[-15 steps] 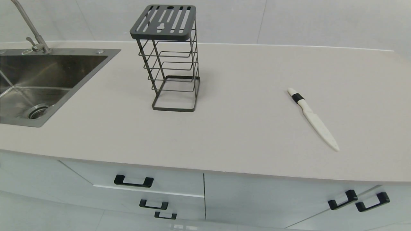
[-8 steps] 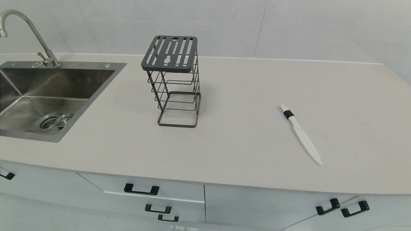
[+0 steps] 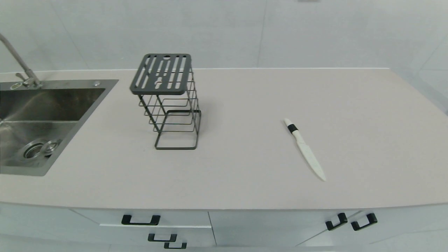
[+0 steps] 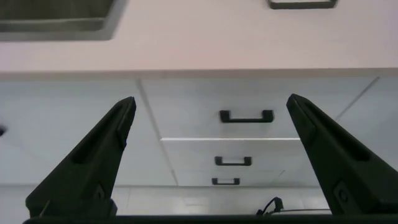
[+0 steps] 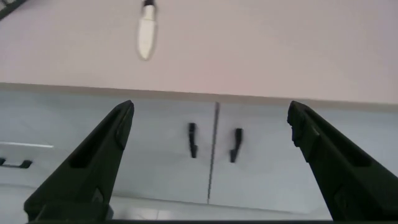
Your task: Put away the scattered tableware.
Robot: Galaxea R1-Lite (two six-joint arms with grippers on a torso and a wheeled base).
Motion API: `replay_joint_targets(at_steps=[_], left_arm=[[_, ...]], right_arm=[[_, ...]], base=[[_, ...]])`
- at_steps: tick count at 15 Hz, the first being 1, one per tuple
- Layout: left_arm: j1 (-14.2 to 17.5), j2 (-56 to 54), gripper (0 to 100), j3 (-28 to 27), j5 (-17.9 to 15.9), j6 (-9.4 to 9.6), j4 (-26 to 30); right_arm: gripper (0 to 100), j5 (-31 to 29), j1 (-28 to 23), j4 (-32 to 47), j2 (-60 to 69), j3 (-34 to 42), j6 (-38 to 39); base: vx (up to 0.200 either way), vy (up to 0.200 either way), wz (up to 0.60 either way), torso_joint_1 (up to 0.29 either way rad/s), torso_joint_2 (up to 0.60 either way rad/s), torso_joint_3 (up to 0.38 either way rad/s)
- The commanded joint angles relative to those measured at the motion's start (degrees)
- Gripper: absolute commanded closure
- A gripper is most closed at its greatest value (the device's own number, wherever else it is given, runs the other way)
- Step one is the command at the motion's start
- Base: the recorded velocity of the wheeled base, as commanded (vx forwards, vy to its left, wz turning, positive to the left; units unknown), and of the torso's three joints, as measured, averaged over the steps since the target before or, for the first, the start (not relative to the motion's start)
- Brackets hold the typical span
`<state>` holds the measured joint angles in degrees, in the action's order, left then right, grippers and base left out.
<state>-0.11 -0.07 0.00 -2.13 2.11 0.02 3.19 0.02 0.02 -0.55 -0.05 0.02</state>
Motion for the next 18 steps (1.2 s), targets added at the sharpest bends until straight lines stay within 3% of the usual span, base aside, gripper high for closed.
replay_joint_targets(at_steps=[1,7,10,18], left_arm=[[0.0,0.1,0,0.0,0.0,0.0,0.0],[0.0,0.1,0,0.0,0.3,-0.18,0.0],[0.0,0.1,0,0.0,0.4,-0.26,-0.1],[0.0,0.1,0,0.0,0.4,-0.35,0.0]], right_arm=[[0,0.1,0.1,0.0,-0.1,0.0,0.0],[0,0.1,0.1,0.0,-0.1,0.0,0.0],[0,0.1,0.1,0.0,-0.1,0.0,0.0],[0,0.1,0.1,0.0,-0.1,0.0,0.0]], base=[[0.0,0.0,0.0,0.0,0.0,0.0],[0.0,0.0,0.0,0.0,0.0,0.0],[0.2,0.0,0.0,-0.003,0.0,0.005],[0.0,0.0,0.0,0.026,-0.06,-0.03]])
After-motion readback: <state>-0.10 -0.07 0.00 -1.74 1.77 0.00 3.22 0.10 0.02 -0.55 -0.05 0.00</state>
